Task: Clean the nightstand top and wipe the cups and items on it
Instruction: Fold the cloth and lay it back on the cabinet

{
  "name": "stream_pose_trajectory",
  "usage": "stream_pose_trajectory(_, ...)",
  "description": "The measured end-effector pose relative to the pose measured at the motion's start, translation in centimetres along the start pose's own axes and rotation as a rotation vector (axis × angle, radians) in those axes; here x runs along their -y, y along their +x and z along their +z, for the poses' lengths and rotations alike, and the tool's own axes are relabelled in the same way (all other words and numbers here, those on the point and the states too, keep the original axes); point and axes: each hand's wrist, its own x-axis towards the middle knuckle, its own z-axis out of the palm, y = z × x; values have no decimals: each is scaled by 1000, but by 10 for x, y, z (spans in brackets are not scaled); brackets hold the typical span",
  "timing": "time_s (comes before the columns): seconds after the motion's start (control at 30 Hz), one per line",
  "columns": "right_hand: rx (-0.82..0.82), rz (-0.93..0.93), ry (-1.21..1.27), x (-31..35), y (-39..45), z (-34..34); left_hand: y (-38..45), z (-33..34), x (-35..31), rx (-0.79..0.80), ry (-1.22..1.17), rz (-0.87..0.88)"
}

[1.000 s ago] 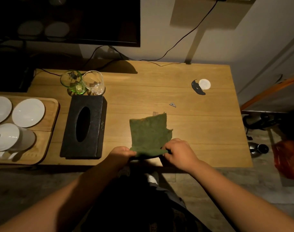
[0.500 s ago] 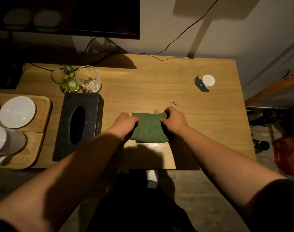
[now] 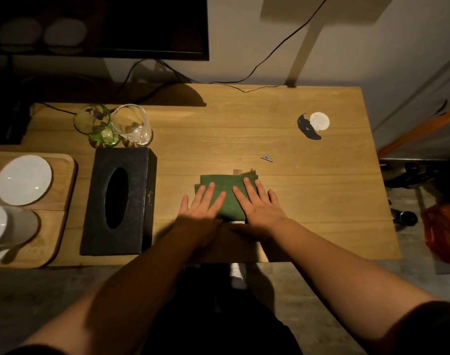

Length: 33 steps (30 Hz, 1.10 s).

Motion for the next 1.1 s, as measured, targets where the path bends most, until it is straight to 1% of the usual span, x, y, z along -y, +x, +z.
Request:
stream_pose_trajectory(0.1,49,-8,23,0,-1,-7,1,-9,-5,56,-34,-14)
stream_pose_trajectory(0.2,6,-4,59,2,-11,-14,-3,-26,-12,60,-52,2)
stream_pose_trajectory(0.3,-72,28,133,1,-27,-25,-10,-50,-16,-64,-66,53)
stream_pose_trajectory(0.43,-148,90,196,-7,-53,-44,-10,-92,-29,-195,-90,70)
stream_pose_trajectory(0.53,-245,133,215,-17,-74,-65,-10,-125,-42,-277,-83,97)
stream_pose_trajectory(0.67,-406,237,235,-31,-105,-94,-13,-161,-57,-371,-87,169)
stream_pose_trajectory(0.9,-679,432,343,-32,-160,-123,-19,-212,-74,-443,-46,389)
stream_pose_trajectory(1.03,-774,577,382,-12,-197,-116,-22,-234,-81,-464,8,560)
stream_pose_trajectory(1.1,-797,636,400,-2,-213,-111,-25,-240,-85,-458,15,617)
